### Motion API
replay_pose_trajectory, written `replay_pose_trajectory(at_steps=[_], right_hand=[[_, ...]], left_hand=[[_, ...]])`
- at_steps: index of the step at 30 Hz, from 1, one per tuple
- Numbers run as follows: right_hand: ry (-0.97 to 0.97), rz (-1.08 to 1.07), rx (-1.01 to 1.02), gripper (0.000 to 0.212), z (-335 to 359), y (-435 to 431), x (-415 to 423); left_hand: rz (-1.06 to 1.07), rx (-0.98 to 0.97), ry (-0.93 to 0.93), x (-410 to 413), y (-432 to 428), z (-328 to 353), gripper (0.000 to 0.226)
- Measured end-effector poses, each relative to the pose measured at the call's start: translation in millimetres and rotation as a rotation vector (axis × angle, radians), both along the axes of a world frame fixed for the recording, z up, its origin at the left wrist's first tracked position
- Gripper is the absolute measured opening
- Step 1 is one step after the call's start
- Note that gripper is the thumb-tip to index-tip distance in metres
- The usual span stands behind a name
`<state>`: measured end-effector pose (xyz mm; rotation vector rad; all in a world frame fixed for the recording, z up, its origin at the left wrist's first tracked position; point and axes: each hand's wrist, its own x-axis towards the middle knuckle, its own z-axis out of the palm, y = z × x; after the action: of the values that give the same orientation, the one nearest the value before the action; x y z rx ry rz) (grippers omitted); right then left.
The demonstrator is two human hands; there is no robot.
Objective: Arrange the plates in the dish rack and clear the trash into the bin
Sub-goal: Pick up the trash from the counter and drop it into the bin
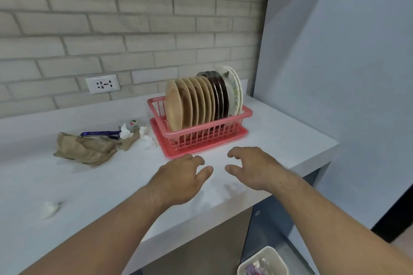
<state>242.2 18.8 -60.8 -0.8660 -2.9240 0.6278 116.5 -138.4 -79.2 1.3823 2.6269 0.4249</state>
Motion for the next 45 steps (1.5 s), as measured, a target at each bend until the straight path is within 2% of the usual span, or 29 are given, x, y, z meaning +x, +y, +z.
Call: replay_pose_trajectory(at_steps=[21,29,33,36,45], right_hand=[[-0.031,0.175,0.009,0.045,-18.1,-74.4,-154.4],[-0.088,0.114,-0.022,0.045,-38.6,-134.3,-203.4],[-0.127,0.101,-0.037,0.045,-54.8,-163.2,-224.4],[-0.146,0.096,-0.045,0.046,-65.8,-180.5,-237.6],[-0.143,0.085,-0.035,0.045,-66.0,-200.0,-270.9]], left_hand=[[0.124,-0.014,-0.057,-129.7,-95.9,-19.3,0.050],[0.059,-0.241,-0.102,-199.0,-179.4,-38.6,0.037],[0.026,-0.415,-0.104,-229.2,-222.5,-53.0,0.045],[0.014,-0.413,-0.135,-243.8,-243.6,-62.6,0.050],[-0.064,-0.262,-0.143,-266.2,-241.1,-69.2,0.010]])
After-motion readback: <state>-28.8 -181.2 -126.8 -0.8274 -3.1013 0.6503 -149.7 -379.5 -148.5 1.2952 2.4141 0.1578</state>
